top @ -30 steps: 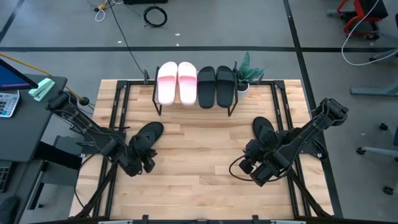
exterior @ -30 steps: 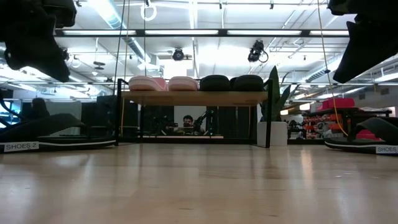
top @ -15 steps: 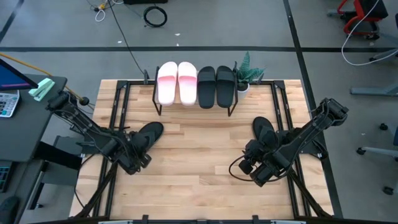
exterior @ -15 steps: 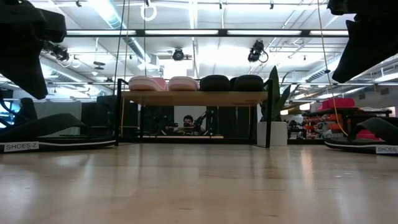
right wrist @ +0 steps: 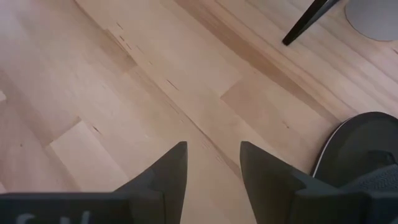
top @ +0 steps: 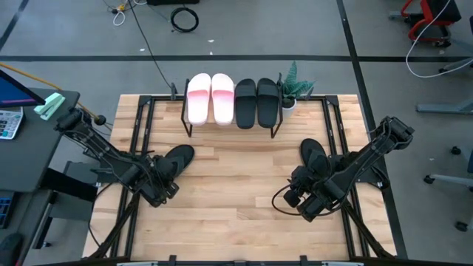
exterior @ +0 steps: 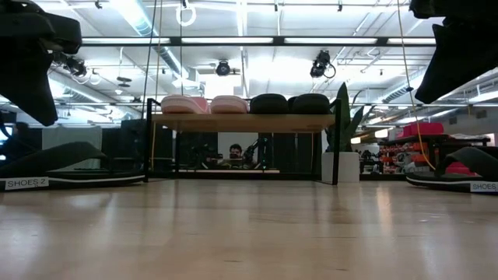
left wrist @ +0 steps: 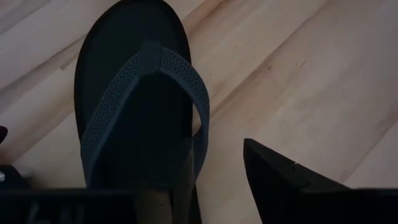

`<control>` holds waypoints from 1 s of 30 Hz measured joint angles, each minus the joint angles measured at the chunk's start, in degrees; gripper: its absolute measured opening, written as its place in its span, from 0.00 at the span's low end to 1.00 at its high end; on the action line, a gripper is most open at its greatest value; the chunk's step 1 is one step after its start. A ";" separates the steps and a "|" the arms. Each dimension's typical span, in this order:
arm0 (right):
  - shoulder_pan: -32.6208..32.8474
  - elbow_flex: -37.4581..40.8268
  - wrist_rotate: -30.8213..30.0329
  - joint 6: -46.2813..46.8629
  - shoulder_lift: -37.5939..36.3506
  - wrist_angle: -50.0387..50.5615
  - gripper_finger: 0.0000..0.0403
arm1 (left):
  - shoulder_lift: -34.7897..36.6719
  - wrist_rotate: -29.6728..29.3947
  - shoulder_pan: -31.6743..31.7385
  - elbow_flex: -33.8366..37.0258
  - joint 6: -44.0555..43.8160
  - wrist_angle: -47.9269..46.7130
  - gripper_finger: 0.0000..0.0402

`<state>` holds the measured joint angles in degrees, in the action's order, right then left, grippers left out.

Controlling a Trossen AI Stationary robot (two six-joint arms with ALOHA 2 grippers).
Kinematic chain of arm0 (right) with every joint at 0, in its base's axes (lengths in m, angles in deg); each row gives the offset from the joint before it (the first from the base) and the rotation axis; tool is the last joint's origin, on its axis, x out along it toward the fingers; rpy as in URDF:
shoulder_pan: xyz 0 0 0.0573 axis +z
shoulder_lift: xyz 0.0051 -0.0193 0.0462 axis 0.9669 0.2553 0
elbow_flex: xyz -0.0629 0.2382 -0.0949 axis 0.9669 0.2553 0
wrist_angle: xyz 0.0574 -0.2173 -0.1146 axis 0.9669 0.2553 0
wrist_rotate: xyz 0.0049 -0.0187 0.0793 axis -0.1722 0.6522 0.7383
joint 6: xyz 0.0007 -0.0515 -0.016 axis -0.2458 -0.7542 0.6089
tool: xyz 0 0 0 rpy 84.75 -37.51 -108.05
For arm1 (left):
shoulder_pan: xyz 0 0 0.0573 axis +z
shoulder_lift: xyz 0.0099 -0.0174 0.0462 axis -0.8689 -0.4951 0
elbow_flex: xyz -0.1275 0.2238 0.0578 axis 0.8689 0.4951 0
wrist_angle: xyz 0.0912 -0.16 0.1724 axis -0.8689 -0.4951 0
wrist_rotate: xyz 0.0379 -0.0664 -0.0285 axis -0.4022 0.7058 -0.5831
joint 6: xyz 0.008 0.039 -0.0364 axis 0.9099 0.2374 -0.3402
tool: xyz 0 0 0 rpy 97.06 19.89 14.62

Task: Pick and place slides into the shelf
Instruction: Put the left black slipper under the shelf

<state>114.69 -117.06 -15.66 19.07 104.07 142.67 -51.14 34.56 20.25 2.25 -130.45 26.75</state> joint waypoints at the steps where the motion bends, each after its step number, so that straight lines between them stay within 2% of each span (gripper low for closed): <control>1: 0.00 0.00 0.00 0.00 0.00 0.00 0.38 | -0.29 -0.02 0.00 0.00 0.00 0.04 0.38; 9: 0.02 0.00 0.00 -0.02 0.00 -0.26 0.38 | -6.94 -0.18 0.09 1.92 -0.26 2.54 0.40; 26: 0.02 0.00 -0.02 -0.04 0.00 -0.42 0.38 | -17.11 -2.34 0.17 1.92 -4.70 3.99 0.31; 30: 0.02 0.00 -0.02 -0.04 0.00 -0.44 0.38 | -18.36 -2.58 1.11 1.92 -4.54 5.74 0.26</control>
<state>114.72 -117.06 -15.69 19.03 104.07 142.23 -69.49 31.99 21.36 4.18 -134.98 32.48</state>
